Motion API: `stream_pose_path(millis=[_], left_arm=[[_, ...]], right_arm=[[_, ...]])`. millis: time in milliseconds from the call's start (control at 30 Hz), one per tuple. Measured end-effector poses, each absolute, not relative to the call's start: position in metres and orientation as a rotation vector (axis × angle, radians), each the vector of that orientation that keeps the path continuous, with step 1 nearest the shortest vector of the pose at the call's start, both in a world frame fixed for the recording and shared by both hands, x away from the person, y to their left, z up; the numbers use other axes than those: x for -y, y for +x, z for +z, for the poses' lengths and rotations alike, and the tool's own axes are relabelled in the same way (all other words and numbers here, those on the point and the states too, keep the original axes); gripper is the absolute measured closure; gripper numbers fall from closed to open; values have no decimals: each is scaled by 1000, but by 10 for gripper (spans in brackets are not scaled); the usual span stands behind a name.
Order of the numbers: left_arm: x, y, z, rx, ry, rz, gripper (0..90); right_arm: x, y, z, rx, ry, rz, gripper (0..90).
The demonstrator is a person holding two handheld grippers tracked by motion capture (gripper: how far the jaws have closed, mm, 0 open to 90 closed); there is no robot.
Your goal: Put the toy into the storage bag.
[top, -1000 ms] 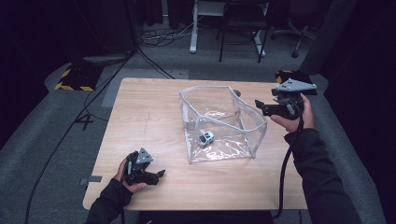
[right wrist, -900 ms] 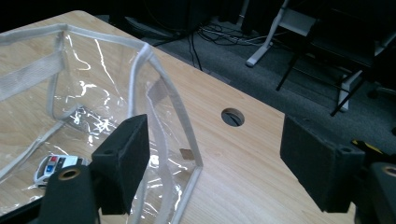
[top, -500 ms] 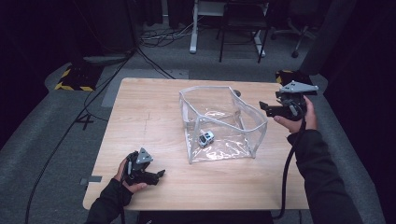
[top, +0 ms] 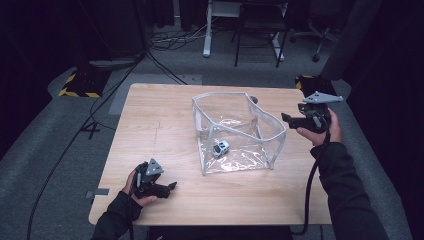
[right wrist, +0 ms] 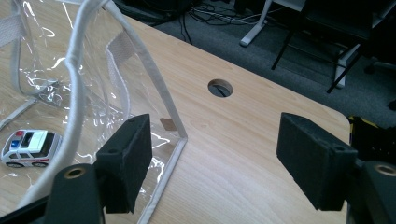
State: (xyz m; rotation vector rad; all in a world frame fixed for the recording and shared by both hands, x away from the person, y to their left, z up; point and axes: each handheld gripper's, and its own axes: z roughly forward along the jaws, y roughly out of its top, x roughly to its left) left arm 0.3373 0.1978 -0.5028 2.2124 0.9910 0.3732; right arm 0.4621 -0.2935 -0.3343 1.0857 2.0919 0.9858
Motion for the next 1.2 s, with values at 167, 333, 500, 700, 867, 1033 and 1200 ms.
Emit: stream_pose_path(millis=[167, 333, 500, 700, 867, 1033, 1200], left_arm=[[-197, 336, -503, -1007, 2211, 356, 136], [-197, 337, -503, -1001, 2210, 358, 136], [-198, 337, -503, -995, 2212, 367, 136], [-198, 337, -503, -1002, 2212, 360, 136], [-198, 337, -503, -995, 2215, 367, 136], [-198, 337, -503, -996, 2215, 367, 136], [-198, 337, -503, -993, 2214, 367, 136]], right_arm=[[296, 462, -342, -2112, 1082, 969, 275], [298, 462, -350, -2124, 1094, 964, 277], [300, 461, -359, -2147, 1102, 946, 276], [301, 460, -371, -2170, 1115, 932, 276], [299, 458, -380, -2197, 1113, 908, 280], [300, 456, -388, -2214, 1111, 907, 276], [301, 452, -393, -2224, 1104, 896, 275]])
